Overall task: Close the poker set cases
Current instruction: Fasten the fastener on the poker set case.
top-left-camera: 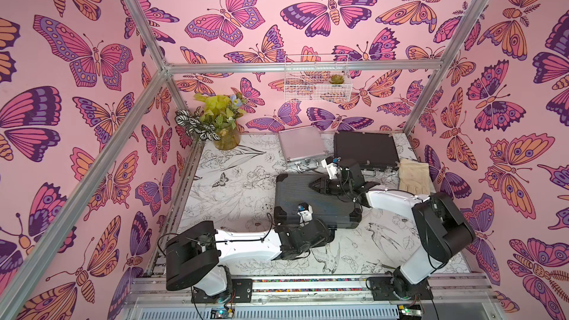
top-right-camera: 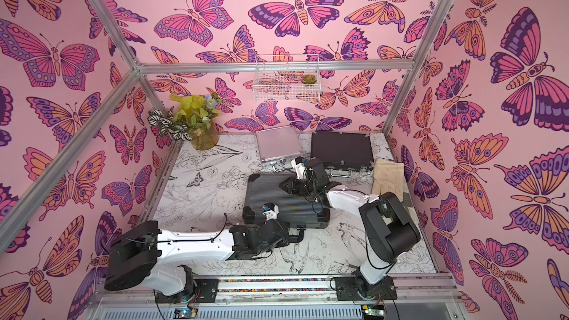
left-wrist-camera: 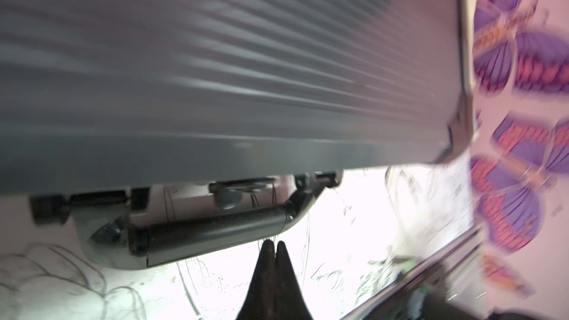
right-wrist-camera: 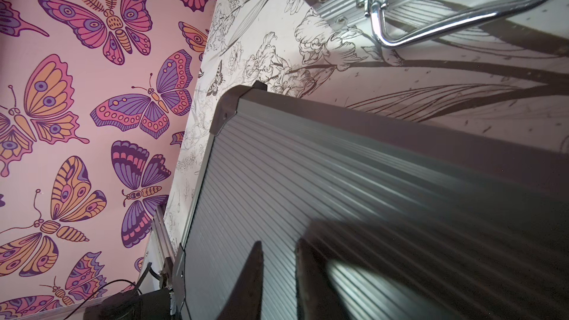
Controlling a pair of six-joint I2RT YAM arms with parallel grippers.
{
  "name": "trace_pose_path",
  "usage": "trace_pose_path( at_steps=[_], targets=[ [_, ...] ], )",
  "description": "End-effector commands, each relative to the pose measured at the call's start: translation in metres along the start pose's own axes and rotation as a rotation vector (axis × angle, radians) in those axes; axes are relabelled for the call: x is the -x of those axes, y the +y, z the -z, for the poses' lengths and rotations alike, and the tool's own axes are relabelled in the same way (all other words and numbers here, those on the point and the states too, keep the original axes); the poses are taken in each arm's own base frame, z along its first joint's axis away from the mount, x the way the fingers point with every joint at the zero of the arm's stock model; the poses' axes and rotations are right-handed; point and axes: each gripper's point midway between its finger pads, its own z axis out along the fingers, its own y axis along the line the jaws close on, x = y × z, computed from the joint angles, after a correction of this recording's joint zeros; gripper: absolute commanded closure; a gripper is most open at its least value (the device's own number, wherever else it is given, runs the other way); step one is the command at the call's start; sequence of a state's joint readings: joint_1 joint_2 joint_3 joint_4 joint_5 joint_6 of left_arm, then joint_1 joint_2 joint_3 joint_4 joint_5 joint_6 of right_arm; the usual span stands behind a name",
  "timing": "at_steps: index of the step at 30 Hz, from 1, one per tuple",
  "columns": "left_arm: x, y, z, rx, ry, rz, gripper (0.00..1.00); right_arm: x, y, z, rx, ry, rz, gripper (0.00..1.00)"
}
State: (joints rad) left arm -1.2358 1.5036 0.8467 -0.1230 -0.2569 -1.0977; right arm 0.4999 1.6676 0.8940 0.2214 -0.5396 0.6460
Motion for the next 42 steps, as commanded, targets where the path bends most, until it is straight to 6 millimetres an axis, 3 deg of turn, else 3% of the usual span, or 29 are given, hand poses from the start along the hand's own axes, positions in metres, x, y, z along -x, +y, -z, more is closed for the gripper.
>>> trace_pose_path(
  at_steps=[1,5,7,14,23,28,36,42],
  targets=[
    [-0.013,0.009,0.016,0.077,0.119,-0.436,0.99,-0.064,-0.060,-0.005,-0.187,0.196,-0.136,0.77],
    [-0.027,0.001,0.027,0.090,0.190,-0.960,0.97,-0.060,-0.063,-0.003,-0.190,0.186,-0.140,0.77],
    [-0.027,0.008,0.027,0.151,0.204,-1.146,0.98,-0.058,-0.065,-0.002,-0.193,0.181,-0.147,0.77],
    [-0.035,0.033,0.015,0.217,0.329,-1.483,0.98,-0.050,-0.070,0.005,-0.197,0.168,-0.158,0.77],
    [-0.019,0.036,-0.004,0.272,0.329,-1.629,0.97,-0.044,-0.073,0.004,-0.197,0.163,-0.168,0.77],
    [-0.020,0.043,-0.017,0.292,0.352,-1.692,0.95,-0.041,-0.073,0.002,-0.196,0.159,-0.171,0.77],
    [-0.010,0.030,-0.031,0.282,0.283,-1.684,0.95,-0.039,-0.073,0.000,-0.198,0.163,-0.175,0.77],
    [-0.009,0.033,-0.038,0.306,0.293,-1.690,0.95,-0.037,-0.070,0.002,-0.197,0.161,-0.168,0.77]
  ],
)
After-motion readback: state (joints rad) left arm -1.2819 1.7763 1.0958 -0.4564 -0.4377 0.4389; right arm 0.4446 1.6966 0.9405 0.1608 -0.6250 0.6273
